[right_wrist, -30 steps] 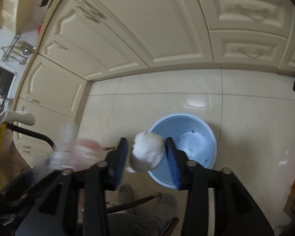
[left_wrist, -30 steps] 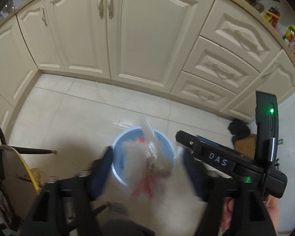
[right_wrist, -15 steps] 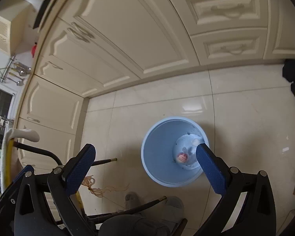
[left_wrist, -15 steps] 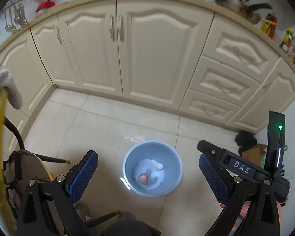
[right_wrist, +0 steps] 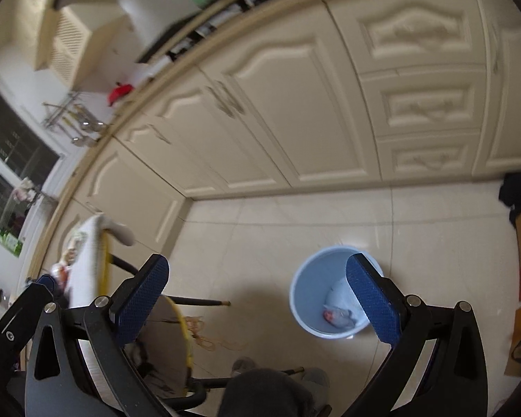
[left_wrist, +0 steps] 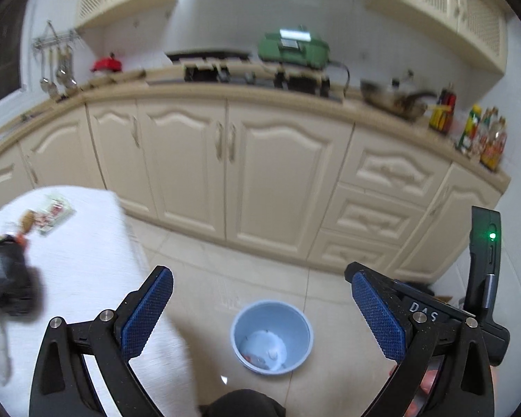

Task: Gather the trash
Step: 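Move both tools back from the bin to the table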

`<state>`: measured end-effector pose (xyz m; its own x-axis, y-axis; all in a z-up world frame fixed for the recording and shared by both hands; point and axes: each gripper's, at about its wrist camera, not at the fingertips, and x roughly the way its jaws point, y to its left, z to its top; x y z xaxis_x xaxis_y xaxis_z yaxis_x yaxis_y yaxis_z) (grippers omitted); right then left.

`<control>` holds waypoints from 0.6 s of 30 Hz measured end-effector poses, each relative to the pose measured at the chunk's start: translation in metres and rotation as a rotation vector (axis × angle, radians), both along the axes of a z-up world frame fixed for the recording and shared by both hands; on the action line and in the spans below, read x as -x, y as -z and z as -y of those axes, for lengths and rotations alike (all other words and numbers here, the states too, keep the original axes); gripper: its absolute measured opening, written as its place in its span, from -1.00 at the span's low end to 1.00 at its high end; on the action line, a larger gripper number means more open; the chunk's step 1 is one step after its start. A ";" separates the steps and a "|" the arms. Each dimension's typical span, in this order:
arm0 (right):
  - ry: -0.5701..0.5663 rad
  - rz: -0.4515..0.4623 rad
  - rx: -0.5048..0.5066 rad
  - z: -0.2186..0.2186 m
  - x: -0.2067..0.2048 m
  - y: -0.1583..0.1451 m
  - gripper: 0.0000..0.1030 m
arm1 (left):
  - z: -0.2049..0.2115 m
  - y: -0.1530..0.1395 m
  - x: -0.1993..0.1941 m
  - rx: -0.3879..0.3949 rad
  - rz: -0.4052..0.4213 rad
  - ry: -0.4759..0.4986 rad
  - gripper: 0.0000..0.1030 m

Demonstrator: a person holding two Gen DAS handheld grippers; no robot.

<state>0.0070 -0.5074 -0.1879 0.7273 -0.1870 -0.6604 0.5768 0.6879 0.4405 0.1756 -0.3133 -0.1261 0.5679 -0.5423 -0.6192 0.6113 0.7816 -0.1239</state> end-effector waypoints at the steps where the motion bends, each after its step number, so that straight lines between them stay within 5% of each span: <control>1: -0.013 0.011 0.020 -0.012 -0.001 -0.010 1.00 | -0.016 -0.008 0.008 0.017 0.014 -0.012 0.97; 18: -0.220 0.139 0.300 -0.195 -0.020 -0.121 1.00 | -0.245 -0.057 0.157 0.140 0.202 -0.246 0.99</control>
<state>0.0268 -0.3120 -0.0668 0.8499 -0.1867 -0.4928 0.3505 0.8986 0.2641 0.0185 -0.0681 -0.0689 0.7959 -0.4453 -0.4102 0.4295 0.8928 -0.1357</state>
